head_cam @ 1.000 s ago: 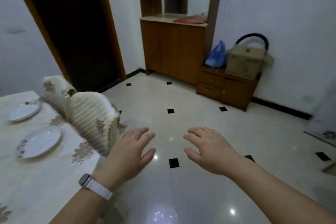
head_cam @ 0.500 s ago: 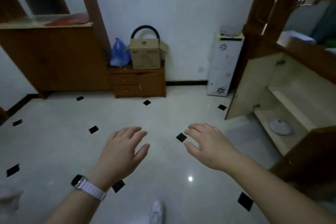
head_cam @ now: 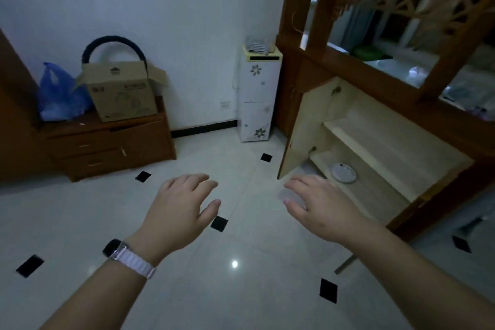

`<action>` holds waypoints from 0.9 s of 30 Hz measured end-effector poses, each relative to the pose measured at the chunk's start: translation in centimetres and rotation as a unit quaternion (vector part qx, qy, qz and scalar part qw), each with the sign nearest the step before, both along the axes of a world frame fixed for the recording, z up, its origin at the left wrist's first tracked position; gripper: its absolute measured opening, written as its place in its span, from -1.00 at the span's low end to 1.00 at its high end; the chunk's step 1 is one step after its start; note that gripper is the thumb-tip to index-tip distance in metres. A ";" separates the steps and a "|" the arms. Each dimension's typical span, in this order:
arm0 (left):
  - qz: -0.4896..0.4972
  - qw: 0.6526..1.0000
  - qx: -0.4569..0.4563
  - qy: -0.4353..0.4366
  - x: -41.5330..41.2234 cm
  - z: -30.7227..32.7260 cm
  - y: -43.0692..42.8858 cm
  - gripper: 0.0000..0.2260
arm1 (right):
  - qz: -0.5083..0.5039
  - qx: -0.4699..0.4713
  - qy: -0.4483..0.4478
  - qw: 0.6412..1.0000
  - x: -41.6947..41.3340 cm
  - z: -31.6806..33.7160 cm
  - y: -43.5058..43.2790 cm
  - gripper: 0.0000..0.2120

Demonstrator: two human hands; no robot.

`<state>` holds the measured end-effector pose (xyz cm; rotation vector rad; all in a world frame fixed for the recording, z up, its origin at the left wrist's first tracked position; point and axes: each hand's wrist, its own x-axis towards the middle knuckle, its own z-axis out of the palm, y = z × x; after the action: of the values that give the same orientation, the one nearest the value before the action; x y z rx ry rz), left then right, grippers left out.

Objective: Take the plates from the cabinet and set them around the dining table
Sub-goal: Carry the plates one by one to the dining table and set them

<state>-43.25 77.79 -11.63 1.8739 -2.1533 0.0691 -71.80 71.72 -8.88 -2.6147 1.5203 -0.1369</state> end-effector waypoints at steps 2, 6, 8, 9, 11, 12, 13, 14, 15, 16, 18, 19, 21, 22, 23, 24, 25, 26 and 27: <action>-0.020 1.000 0.000 0.008 0.6 -0.2 -2.8 -0.55 | -0.020 0.005 0.003 1.000 0.8 0.1 -1.2 -0.56; -0.055 0.998 -0.002 0.028 1.1 -1.0 -7.0 -0.57 | -0.051 0.015 0.017 0.998 1.7 -0.1 -3.2 -0.56; -0.067 0.997 0.000 0.035 1.5 -1.4 -8.7 -0.58 | -0.067 0.018 0.017 0.997 1.9 0.0 -4.5 -0.56; -0.072 0.997 0.001 0.038 1.6 -1.7 -9.5 -0.59 | -0.075 0.017 0.016 0.997 1.9 0.1 -5.2 -0.57; -0.083 0.996 -0.001 0.040 1.7 -2.1 -11.4 -0.59 | -0.091 0.015 0.012 0.996 1.8 0.2 -6.7 -0.57; -0.088 0.995 -0.003 0.039 1.6 -2.4 -12.4 -0.59 | -0.098 0.014 0.009 0.995 1.6 0.1 -7.5 -0.57; -0.093 0.995 -0.004 0.038 1.5 -2.6 -13.4 -0.59 | -0.103 0.013 0.007 0.995 1.4 -0.1 -8.4 -0.57; -0.098 0.995 -0.003 0.037 1.3 -2.7 -14.4 -0.59 | -0.107 0.012 0.005 0.994 1.2 -0.2 -9.2 -0.57; -0.102 0.994 -0.002 0.034 1.0 -2.8 -15.5 -0.59 | -0.111 0.012 0.002 0.994 0.9 -0.4 -10.1 -0.57; -0.108 0.994 -0.001 0.032 0.6 -2.9 -16.6 -0.60 | -0.116 0.014 -0.002 0.993 0.7 -0.6 -11.0 -0.58; -0.125 0.992 -0.001 0.030 -0.5 -3.0 -18.9 -0.60 | -0.129 0.022 -0.018 0.991 -0.1 -0.9 -12.7 -0.59; -0.135 0.990 -0.003 0.028 -1.1 -3.0 -20.2 -0.60 | -0.136 0.027 -0.025 0.990 -0.6 -1.2 -13.6 -0.59; -0.155 0.988 -0.006 0.027 -2.6 -3.2 -23.2 -0.61 | -0.149 0.030 -0.033 0.988 -2.0 -2.0 -15.8 -0.59; -0.163 0.986 -0.005 0.023 -3.4 -3.2 -24.8 -0.61 | -0.157 0.031 -0.035 0.986 -2.8 -2.5 -17.2 -0.59; -0.172 0.985 -0.004 0.017 -4.3 -3.3 -26.6 -0.61 | -0.167 0.032 -0.036 0.985 -3.8 -3.1 -18.6 -0.58; -0.182 0.983 -0.002 0.010 -5.2 -3.4 -28.5 -0.61 | -0.176 0.032 -0.036 0.983 -4.8 -3.7 -20.2 -0.58; -0.193 0.981 0.002 0.003 -6.1 -3.4 -30.3 -0.61 | -0.185 0.033 -0.035 0.982 -6.0 -4.2 -21.8 -0.57; -0.204 0.979 0.005 -0.002 -7.1 -3.3 -32.1 -0.61 | -0.192 0.038 -0.035 0.980 -7.1 -4.6 -23.3 -0.57; -0.213 0.977 0.003 -0.009 -8.1 -3.2 -33.8 -0.62 | -0.197 0.044 -0.035 0.979 -8.2 -5.0 -24.8 -0.57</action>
<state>-51.38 43.98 -14.80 1.3781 -2.5170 -0.0093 -79.98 46.92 -13.85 -2.1871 1.9499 -0.1868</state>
